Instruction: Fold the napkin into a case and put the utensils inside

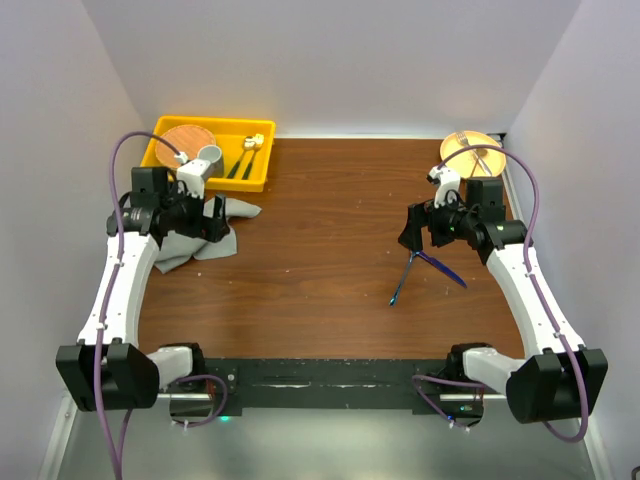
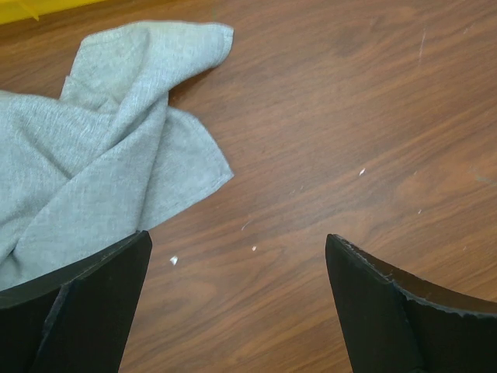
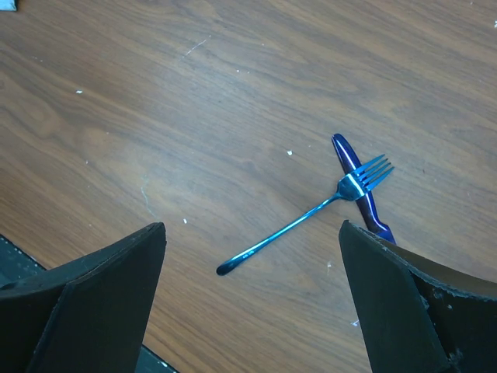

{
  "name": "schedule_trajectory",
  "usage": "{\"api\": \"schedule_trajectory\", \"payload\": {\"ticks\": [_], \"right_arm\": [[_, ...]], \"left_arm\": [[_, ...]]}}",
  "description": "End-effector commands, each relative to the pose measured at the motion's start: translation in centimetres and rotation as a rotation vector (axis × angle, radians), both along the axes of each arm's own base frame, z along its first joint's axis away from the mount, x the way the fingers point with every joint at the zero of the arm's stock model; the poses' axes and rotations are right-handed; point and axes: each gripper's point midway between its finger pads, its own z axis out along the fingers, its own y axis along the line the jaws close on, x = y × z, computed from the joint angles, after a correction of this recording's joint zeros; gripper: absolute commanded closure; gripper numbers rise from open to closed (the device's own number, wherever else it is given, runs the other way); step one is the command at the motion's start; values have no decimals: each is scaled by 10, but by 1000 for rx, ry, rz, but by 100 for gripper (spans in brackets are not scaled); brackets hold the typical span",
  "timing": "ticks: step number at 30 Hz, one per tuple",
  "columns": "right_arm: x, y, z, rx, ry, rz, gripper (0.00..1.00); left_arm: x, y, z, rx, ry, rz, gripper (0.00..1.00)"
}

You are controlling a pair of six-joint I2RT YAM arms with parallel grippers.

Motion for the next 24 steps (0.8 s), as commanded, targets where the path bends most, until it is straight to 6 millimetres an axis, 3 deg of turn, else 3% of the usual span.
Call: {"api": "schedule_trajectory", "payload": {"ticks": [1, 6, 14, 19, 24], "right_arm": [[-2, 4, 9, 15, -19, 31, 2], [-1, 4, 6, 15, -10, 33, 2], [-1, 4, 7, 16, -7, 38, 2], [-1, 5, 5, 19, -1, 40, 2], [-2, 4, 7, 17, -5, 39, 2]], "left_arm": [[19, 13, 12, 92, -22, -37, 0], [39, 33, 7, 246, -12, -101, 0], [83, 61, -27, 432, 22, -148, 0], [103, 64, -54, 482, 67, -172, 0], [106, 61, -89, 525, 129, -204, 0]]}}
